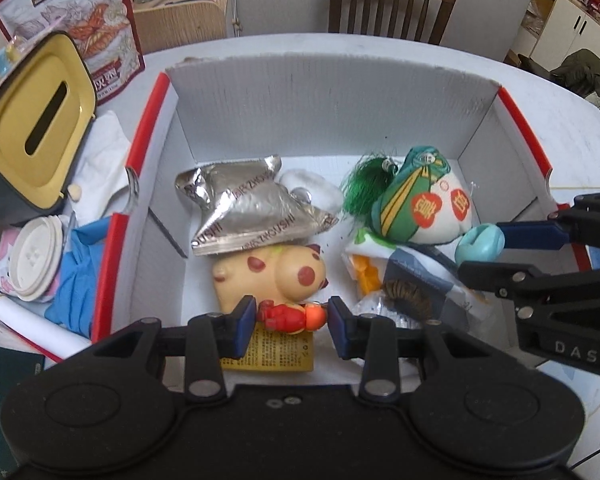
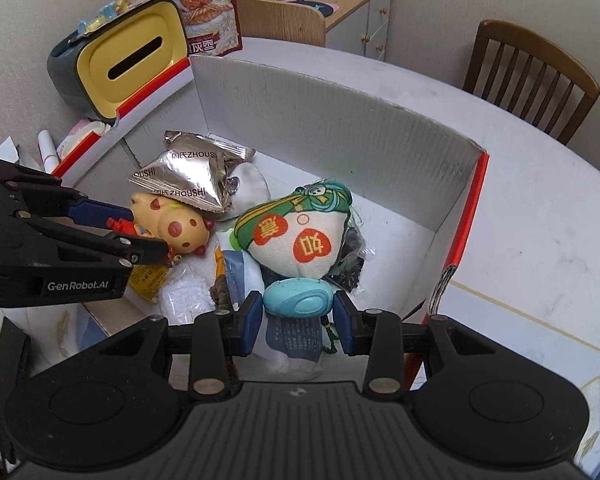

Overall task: Organize objects
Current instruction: 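Carry the red dragon and teal egg into the red box and release both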

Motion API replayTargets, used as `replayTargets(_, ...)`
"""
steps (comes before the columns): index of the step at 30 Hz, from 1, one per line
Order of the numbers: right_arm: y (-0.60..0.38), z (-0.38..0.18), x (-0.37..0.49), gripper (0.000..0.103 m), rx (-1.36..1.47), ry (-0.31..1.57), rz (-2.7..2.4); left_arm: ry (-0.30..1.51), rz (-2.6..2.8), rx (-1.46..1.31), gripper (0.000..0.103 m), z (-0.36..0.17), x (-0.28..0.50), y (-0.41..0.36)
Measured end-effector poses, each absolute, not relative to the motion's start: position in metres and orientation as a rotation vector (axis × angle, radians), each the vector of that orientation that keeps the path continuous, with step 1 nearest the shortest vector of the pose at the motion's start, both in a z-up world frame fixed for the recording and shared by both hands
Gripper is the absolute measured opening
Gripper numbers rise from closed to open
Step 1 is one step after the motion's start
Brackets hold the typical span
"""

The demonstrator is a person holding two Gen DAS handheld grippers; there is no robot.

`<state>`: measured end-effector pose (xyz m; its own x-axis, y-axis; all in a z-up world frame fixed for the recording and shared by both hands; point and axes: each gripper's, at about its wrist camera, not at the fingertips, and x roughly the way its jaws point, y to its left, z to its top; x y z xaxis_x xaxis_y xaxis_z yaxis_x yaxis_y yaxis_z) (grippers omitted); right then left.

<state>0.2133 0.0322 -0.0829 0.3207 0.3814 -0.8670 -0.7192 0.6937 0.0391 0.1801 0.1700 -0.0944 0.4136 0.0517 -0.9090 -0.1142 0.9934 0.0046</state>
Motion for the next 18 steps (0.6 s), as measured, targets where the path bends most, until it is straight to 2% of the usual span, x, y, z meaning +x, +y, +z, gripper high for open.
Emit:
replayTargets(11,0.032,-0.079,0.214,0.038,-0.375,1.018,0.75,1.166,0.119,-0.09,0.041,-0.101,0.181,0.176)
replayTargets(13,0.032,-0.078,0.213,0.039,-0.366,1.019,0.756,1.162,0.119,-0.096,0.046,-0.1,0.179,0.176)
replayTargets(15,0.031,-0.076,0.211,0.041,-0.359,1.015,0.759,1.146,0.123,-0.095,0.057,-0.097,0.176,0.177)
replayTargets(18,0.028,-0.071,0.208,0.047,-0.341,1.004,0.769,1.125,0.121,-0.095,0.057,-0.092,0.172,0.177)
